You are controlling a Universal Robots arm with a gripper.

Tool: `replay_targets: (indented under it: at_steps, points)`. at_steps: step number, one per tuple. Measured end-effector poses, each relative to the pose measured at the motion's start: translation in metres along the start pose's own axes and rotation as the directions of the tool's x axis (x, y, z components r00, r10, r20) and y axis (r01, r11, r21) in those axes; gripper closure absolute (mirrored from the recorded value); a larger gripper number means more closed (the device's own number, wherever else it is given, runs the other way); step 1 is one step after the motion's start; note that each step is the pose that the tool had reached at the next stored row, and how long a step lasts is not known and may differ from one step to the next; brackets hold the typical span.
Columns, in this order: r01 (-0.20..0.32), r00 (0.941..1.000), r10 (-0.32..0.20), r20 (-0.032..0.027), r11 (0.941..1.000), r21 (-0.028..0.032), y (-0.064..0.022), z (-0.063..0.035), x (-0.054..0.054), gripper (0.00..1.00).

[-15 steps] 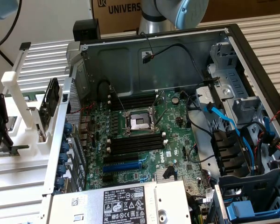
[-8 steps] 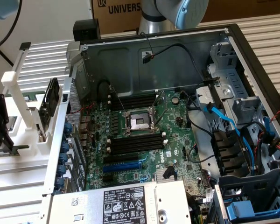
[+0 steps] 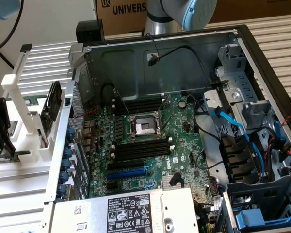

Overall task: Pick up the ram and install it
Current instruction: 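Pick up the ram and move it above insertion slot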

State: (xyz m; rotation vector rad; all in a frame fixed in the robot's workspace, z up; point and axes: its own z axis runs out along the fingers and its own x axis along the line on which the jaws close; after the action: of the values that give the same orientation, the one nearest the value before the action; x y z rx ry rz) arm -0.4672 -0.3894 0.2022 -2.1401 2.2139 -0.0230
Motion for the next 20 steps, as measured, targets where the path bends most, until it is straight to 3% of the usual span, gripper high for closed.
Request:
replay_targets:
  at_steps: [3, 7, 8, 20]
  points:
    - [0.0, 1.0, 0.0, 0.0, 1.0, -0.0029, -0.0009, 0.0003, 0.0, 0.79]
    - [-0.001, 1.0, 0.001, -0.0007, 0.9998, -0.0199, -0.0025, 0.0005, -0.0001, 0.79]
    - [-0.001, 1.0, 0.001, -0.0008, 0.9998, -0.0217, -0.0029, 0.0006, -0.0001, 0.79]
    - [-0.001, 1.0, 0.001, -0.0007, 0.9998, -0.0218, -0.0031, 0.0006, -0.0001, 0.79]
